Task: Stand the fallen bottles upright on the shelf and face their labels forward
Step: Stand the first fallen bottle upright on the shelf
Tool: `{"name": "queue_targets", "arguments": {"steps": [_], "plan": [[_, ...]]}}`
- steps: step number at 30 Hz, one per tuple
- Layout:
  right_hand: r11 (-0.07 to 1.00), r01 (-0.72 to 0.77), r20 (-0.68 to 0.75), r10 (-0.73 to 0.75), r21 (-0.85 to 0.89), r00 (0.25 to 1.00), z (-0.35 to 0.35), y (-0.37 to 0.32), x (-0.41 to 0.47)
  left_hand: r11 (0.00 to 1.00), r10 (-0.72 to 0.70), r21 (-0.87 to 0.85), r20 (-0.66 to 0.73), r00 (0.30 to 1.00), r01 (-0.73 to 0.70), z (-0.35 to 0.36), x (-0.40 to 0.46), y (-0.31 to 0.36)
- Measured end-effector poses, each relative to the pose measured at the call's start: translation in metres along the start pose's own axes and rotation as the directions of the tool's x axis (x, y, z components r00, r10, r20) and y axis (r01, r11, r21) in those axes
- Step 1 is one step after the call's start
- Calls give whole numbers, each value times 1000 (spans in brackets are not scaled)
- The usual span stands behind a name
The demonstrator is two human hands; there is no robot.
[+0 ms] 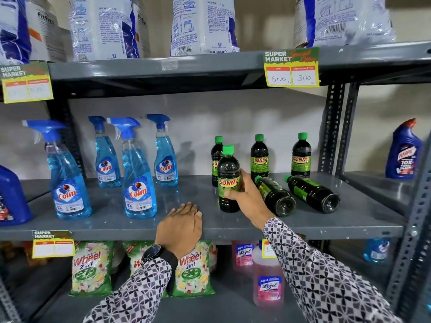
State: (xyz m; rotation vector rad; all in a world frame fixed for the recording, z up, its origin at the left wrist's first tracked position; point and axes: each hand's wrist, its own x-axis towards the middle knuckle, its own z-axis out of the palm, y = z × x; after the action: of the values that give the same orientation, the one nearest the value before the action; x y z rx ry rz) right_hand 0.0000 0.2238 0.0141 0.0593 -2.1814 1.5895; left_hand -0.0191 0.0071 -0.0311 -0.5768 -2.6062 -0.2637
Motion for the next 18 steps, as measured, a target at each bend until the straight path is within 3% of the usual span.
{"name": "queue_targets", "arguments": {"steps": [6,11,18], "plan": [[997,17,-38,-20,-76,999,4,1,0,1000,-6,-2,3,1000,6,-1,-1,1],[999,-38,12,38,-15,999,0,0,-1,1000,-9,-15,13,1000,9,0,1,-1],[998,-52,213,41,44,976,-13,-11,-23,1000,-10,-25,21,1000,11,-2,0,1]]}}
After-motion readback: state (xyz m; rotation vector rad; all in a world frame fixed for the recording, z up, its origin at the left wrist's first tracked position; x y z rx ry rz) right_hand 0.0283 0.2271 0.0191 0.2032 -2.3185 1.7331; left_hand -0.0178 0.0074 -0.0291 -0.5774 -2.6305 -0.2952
